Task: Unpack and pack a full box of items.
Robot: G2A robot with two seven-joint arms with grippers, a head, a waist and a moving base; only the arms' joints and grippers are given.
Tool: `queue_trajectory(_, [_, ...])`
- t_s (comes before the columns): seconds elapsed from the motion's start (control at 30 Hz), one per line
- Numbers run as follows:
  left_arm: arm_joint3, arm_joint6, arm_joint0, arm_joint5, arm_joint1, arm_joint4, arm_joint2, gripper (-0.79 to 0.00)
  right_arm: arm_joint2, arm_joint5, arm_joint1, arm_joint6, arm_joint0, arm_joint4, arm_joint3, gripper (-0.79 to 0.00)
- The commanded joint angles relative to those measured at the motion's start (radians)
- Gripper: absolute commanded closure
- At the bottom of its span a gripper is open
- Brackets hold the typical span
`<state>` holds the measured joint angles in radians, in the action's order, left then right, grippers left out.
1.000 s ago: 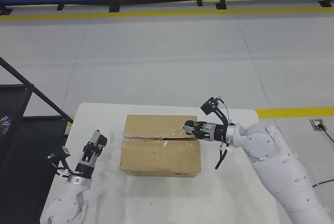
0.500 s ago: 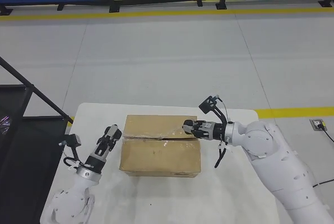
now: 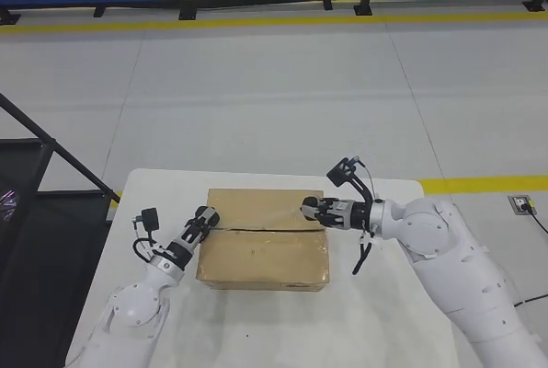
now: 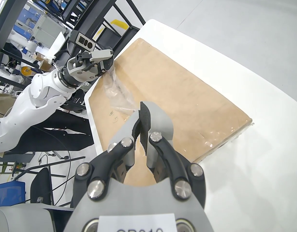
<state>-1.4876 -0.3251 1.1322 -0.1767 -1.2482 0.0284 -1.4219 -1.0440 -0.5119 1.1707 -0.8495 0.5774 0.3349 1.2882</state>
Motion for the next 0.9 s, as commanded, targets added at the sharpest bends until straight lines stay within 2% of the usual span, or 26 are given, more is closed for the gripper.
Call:
queue_trajectory(0.0, [-0.001, 0.002, 0.004, -0.001, 0.000, 0.000, 0.001, -0.117, 0.000, 0.001, -0.001, -0.001, 0.002, 0.002, 0.004, 0.000])
queue_trajectory(0.47, [-0.134, -0.004, 0.060, 0.013, 0.005, 0.016, -0.009, -0.139, -0.002, 0.016, -0.009, 0.000, 0.026, 0.027, 0.023, 0.000])
queue_trajectory(0.7, [-0.095, 0.000, 0.016, 0.041, -0.001, 0.036, 0.033, -0.126, -0.004, 0.016, -0.013, 0.003, 0.037, 0.029, 0.030, 0.000])
queue_trajectory(0.87, [-0.077, 0.003, 0.009, 0.039, -0.002, 0.031, 0.033, -0.126, -0.003, 0.022, -0.015, 0.003, 0.040, 0.035, 0.037, 0.000])
